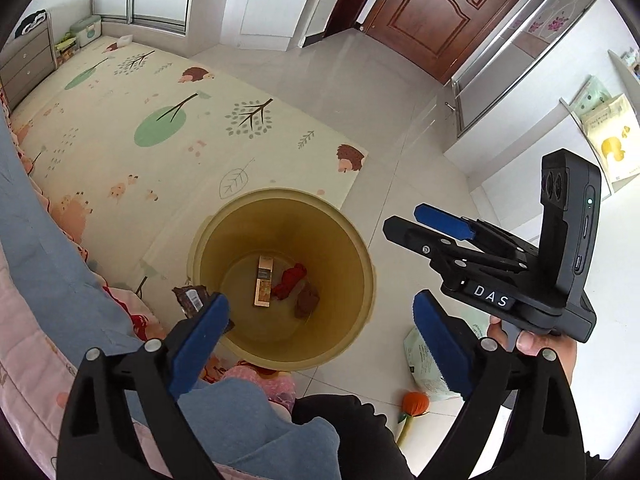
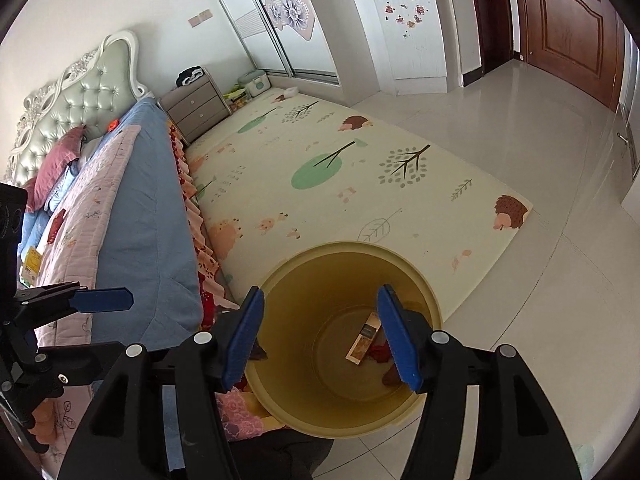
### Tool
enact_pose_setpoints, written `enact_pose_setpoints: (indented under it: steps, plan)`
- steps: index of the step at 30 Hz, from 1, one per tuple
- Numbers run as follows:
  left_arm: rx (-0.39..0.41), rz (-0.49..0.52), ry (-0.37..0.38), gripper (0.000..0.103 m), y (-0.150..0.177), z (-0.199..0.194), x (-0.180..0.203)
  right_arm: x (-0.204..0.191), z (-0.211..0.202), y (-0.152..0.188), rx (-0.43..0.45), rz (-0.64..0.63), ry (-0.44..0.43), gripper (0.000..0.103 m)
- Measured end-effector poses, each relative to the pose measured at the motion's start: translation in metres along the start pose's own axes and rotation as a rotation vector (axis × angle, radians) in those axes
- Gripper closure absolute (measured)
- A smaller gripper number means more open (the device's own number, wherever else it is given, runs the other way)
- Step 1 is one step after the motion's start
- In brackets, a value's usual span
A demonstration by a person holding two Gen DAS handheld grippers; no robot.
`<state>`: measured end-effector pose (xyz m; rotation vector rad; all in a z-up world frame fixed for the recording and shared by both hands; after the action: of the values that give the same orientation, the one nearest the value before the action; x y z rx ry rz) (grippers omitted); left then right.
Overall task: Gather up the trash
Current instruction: 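Move both open tools back over the quilt toward the hair tie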
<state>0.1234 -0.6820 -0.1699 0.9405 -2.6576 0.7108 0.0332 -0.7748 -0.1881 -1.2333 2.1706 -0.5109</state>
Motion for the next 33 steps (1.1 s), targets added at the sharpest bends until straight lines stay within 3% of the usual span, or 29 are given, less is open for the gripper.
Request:
enact_pose_setpoints:
  steps: [11,18,26,33]
  plan:
    - [0.041,-0.005,0.027,0.01,0.005,-0.018,0.003,-0.017,-0.008,-0.002,0.006,-0.016,-0.035,0.045]
    - [0.182,0.004,-0.083,0.01,0.017,-0.064,-0.01,-0.052,-0.026,-0.008,0.043,-0.082,-0.073,0.045]
    - [0.335,-0.034,-0.208,0.01,0.054,-0.152,-0.043,-0.139,-0.048,-0.011,0.07,-0.247,-0.149,0.045]
    - [0.409,-0.151,-0.325,0.01,0.122,-0.228,-0.105,-0.243,-0.058,0.001,0.065,-0.417,-0.263,0.045]
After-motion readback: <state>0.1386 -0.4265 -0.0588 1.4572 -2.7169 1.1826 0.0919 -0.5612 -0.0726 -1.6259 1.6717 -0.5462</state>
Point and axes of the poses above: each gripper's, at about its wrist camera, not at the fingertips, and z roughly the way its jaws point, x to its right, y to its underside, the point moved 6 cm from there along z, roughly the way its jaws point, and after that the axes turned 4 degrees about -z, right-handed, at the moved point
